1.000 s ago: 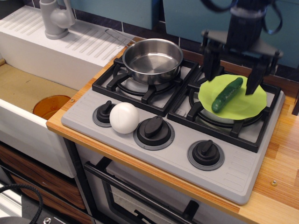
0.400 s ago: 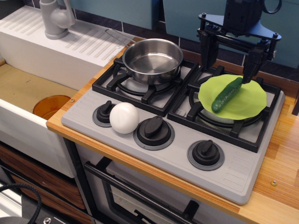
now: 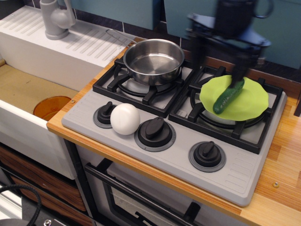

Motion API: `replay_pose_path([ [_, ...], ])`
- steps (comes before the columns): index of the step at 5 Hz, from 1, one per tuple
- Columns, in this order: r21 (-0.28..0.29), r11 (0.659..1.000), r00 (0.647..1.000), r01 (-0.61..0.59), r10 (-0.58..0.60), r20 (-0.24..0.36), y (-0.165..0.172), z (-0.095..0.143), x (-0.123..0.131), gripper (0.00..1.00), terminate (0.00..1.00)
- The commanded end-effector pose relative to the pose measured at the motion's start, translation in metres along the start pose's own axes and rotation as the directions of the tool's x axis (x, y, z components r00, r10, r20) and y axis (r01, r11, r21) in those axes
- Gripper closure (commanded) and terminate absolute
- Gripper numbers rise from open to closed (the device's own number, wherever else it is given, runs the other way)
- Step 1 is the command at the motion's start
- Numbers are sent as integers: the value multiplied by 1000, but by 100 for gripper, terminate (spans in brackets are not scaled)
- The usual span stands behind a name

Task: Put pickle on plate and mushroom in pot or pan on stove

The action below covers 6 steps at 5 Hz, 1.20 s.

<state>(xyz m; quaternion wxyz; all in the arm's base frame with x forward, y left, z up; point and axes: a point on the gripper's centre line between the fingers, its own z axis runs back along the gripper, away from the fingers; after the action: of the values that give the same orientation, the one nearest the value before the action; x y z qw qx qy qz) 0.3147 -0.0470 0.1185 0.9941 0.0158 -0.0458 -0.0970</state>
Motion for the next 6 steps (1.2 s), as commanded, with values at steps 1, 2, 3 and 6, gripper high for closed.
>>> replay_pose_path([
  [1, 176, 984, 989, 34, -58, 135, 60, 35, -27, 0, 0],
  [2, 261, 965, 989, -25, -14, 145, 70, 29, -37, 0, 0],
  [3, 247, 966, 986, -83, 44, 159, 75, 20, -44, 0, 0],
  [6, 196, 971, 973, -134, 91, 213, 71, -18, -56, 0, 0],
])
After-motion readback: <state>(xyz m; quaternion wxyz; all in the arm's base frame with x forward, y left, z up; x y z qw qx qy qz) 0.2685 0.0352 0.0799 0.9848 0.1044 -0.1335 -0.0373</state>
